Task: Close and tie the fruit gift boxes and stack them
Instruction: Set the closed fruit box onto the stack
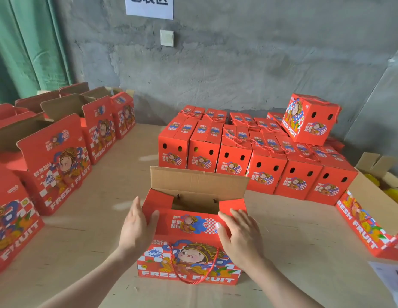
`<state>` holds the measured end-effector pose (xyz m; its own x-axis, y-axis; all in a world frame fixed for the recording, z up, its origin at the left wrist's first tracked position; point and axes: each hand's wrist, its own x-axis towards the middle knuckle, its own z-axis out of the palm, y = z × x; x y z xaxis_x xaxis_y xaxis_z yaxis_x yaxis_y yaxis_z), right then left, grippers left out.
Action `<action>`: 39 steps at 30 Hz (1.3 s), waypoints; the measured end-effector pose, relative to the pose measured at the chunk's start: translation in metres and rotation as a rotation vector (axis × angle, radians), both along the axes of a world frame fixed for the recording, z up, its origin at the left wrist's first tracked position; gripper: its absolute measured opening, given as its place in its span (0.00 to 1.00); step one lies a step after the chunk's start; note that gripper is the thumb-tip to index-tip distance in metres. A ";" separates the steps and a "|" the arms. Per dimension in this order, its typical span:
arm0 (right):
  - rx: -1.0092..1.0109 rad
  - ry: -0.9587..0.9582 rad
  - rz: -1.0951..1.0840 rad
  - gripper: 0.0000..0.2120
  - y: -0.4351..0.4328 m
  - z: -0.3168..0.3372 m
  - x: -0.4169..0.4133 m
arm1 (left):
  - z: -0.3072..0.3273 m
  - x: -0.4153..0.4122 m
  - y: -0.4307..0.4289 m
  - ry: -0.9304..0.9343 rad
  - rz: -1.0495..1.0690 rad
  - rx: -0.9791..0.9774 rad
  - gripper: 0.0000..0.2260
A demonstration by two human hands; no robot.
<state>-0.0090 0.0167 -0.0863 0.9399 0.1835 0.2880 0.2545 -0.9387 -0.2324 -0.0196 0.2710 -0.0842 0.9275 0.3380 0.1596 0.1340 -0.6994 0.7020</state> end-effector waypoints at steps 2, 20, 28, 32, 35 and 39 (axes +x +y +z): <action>0.010 0.017 0.014 0.21 -0.001 0.003 0.004 | 0.003 0.003 0.001 0.065 -0.030 0.013 0.22; 0.780 0.030 -0.356 0.36 0.020 0.038 0.040 | 0.024 0.026 -0.002 0.172 -0.153 0.159 0.25; 1.116 0.079 -0.158 0.40 0.008 0.037 0.031 | 0.021 0.019 -0.006 -0.273 -0.173 -0.155 0.48; 0.935 0.099 -0.001 0.24 -0.016 0.036 0.021 | 0.026 0.011 -0.006 -0.450 -0.238 0.047 0.33; 0.594 0.046 0.020 0.09 -0.025 0.021 0.019 | 0.025 0.021 -0.003 -0.342 -0.274 0.267 0.27; 0.101 0.139 0.123 0.17 -0.029 0.028 0.034 | 0.034 0.051 0.003 -0.038 -0.406 0.464 0.20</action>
<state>0.0247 -0.0118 -0.0582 0.9442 0.2760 0.1799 0.3246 -0.8728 -0.3644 0.0315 0.2736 -0.0506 0.9582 -0.1537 0.2412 -0.2265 -0.9228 0.3116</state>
